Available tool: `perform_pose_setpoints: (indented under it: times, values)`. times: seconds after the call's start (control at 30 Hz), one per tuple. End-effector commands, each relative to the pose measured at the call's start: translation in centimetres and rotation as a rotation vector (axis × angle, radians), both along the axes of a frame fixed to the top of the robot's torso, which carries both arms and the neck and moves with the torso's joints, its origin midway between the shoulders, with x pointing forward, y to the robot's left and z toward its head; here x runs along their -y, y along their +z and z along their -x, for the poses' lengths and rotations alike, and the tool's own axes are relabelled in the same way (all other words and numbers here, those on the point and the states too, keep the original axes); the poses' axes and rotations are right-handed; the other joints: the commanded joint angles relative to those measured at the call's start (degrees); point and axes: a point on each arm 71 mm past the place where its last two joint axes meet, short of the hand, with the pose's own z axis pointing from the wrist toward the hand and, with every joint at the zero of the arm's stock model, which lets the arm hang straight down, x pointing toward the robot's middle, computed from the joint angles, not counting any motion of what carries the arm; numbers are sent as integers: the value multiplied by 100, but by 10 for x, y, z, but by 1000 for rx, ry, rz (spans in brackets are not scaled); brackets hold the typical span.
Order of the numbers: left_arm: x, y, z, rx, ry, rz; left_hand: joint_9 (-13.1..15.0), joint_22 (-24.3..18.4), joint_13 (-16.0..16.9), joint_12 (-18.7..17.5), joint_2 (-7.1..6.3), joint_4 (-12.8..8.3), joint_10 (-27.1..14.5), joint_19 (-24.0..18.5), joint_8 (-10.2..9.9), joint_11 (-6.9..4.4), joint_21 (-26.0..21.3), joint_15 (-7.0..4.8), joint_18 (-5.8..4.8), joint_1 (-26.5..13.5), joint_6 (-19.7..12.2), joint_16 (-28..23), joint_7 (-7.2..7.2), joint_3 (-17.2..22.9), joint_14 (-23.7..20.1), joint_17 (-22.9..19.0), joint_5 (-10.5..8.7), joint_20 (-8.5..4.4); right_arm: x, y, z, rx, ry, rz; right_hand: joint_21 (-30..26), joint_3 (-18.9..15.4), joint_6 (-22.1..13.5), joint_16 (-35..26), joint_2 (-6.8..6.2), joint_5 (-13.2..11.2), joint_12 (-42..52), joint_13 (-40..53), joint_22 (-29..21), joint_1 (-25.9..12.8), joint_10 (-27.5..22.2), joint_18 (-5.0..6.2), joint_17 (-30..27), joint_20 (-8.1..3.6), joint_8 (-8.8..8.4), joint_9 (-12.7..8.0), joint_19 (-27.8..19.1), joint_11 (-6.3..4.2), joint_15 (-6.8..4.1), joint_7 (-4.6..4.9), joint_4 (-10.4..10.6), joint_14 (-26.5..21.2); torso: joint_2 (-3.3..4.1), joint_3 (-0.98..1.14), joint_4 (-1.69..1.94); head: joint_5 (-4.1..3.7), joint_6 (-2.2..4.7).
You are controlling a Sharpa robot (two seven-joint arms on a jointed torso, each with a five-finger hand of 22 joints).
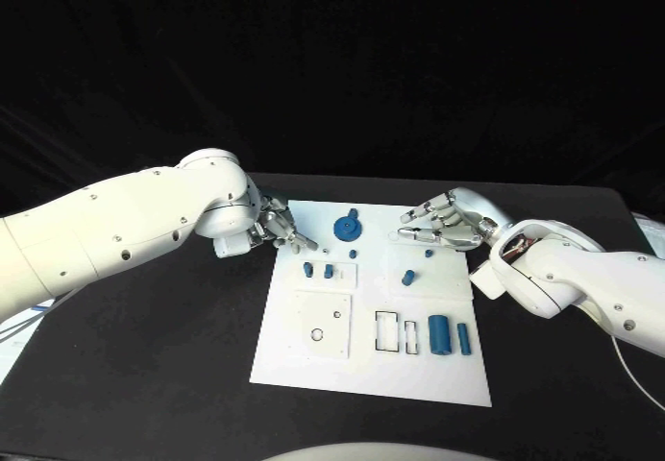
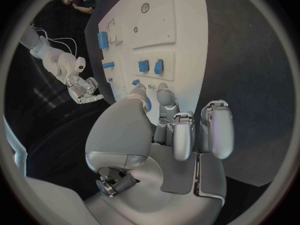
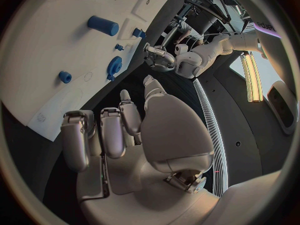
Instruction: Assemble the parts on the task board
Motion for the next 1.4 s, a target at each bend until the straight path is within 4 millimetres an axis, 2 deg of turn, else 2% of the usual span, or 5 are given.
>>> perform_pose_setpoints:
  times: [0.03,0.57,0.67,1.07,1.4]
  values:
    - [2,-2,2,-50,-32,-62,-7,1204,22,9,59,-3,-33,326,-23,10,-17,39,2,-17,-23,18,-3,-41,592,1508,1,44,-2,0,1,-1,17,-1,-33,-26,36,-8,54,36,-23,233,751,10,-13,39,409,-1,6,7,-2,-38,-5,-7,-4,344,5,-3,0,3,-8]
    - [12,-15,-3,-68,-43,-87,-19,1211,38,32,163,-48,-32,331,-13,8,-8,38,0,77,-26,18,-5,-41,592,1508,9,47,-3,0,1,1,20,-3,-33,-26,36,-8,54,36,-23,233,751,10,-13,39,409,-1,6,7,-2,-38,-5,-7,-4,344,4,-2,-3,3,-38]
    - [11,-16,-3,-69,-43,-90,-21,1211,39,33,175,-52,-33,331,-12,8,-9,38,1,87,-27,18,-5,-39,592,1508,10,47,-3,0,1,0,20,-3,-37,-27,35,-10,64,41,-26,231,746,10,-14,40,408,-1,6,8,-7,-37,-5,-7,-2,344,0,4,-4,2,-45]
    - [12,-18,-1,-86,-53,-106,-26,1212,42,39,221,-63,-35,331,-10,8,-10,38,1,125,-31,18,-4,-32,592,1508,12,48,-3,0,1,0,20,-3,-37,-27,35,-10,64,41,-26,231,746,10,-14,40,408,-1,6,8,-7,-37,-5,-7,-2,344,-3,-1,2,-2,-50]
    - [12,-18,-1,-92,-52,-104,-39,1225,74,75,331,-104,-25,342,-1,5,17,37,-5,235,-33,18,-8,4,592,1508,14,47,-3,0,1,3,20,-5,-37,-27,35,-10,64,41,-26,231,746,10,-14,40,408,-1,6,8,-7,-37,-5,-7,-2,344,0,0,4,1,-60]
